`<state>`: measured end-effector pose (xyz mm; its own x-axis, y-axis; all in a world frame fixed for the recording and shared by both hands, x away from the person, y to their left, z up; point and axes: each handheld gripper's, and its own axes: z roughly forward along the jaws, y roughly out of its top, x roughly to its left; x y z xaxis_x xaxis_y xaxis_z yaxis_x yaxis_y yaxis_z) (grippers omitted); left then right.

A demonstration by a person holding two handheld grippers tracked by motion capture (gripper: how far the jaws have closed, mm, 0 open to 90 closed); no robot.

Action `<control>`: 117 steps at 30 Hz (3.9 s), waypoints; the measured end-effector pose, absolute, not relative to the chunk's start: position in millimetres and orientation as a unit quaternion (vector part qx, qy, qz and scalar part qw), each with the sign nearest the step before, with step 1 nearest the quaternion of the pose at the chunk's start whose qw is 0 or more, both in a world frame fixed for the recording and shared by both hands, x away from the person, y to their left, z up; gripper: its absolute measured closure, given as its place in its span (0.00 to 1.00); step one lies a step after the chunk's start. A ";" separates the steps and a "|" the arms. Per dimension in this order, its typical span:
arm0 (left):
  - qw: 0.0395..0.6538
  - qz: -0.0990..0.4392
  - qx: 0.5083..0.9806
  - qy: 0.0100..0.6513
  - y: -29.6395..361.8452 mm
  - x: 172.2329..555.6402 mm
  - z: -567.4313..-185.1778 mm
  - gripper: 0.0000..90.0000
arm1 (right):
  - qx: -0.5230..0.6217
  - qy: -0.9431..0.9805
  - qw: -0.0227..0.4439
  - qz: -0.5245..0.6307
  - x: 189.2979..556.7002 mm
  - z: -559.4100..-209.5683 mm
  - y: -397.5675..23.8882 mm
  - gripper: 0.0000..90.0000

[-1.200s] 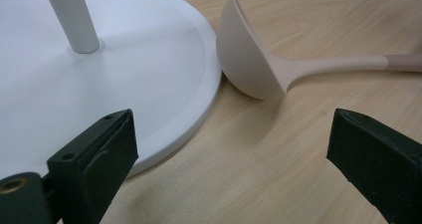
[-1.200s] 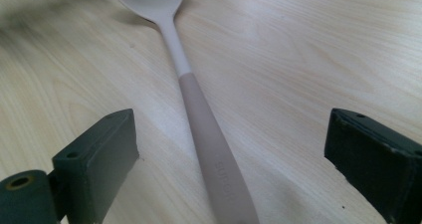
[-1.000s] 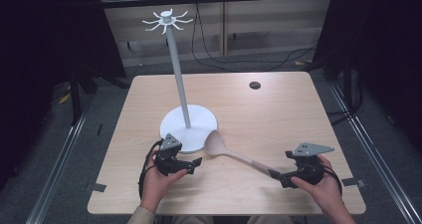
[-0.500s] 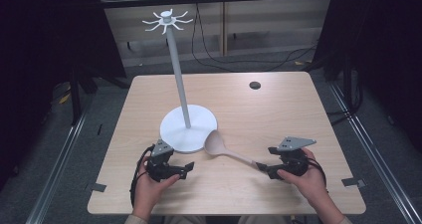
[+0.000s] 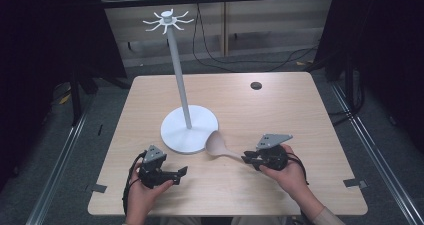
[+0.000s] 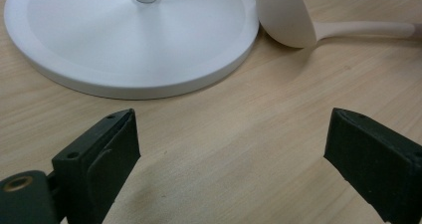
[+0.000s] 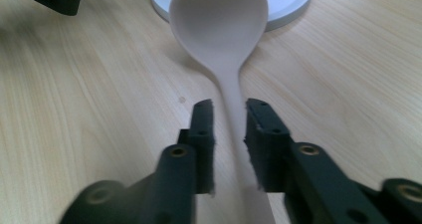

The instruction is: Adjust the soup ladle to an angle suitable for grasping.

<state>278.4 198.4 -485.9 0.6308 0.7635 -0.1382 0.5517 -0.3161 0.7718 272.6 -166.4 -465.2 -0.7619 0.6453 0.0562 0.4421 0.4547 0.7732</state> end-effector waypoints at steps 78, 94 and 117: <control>0.370 0.071 0.878 0.295 115.6 290.7 -483.2 0.96 | 0.390 0.856 0.090 0.328 235.3 -492.5 -217.5 1.00; 0.366 0.077 0.873 0.314 114.9 294.2 -487.6 0.99 | 0.356 0.863 0.078 0.349 232.6 -495.3 -184.7 1.00; 0.367 0.090 0.868 0.322 129.0 293.5 -486.3 0.93 | 0.403 0.843 0.099 0.343 275.8 -494.8 -131.0 0.64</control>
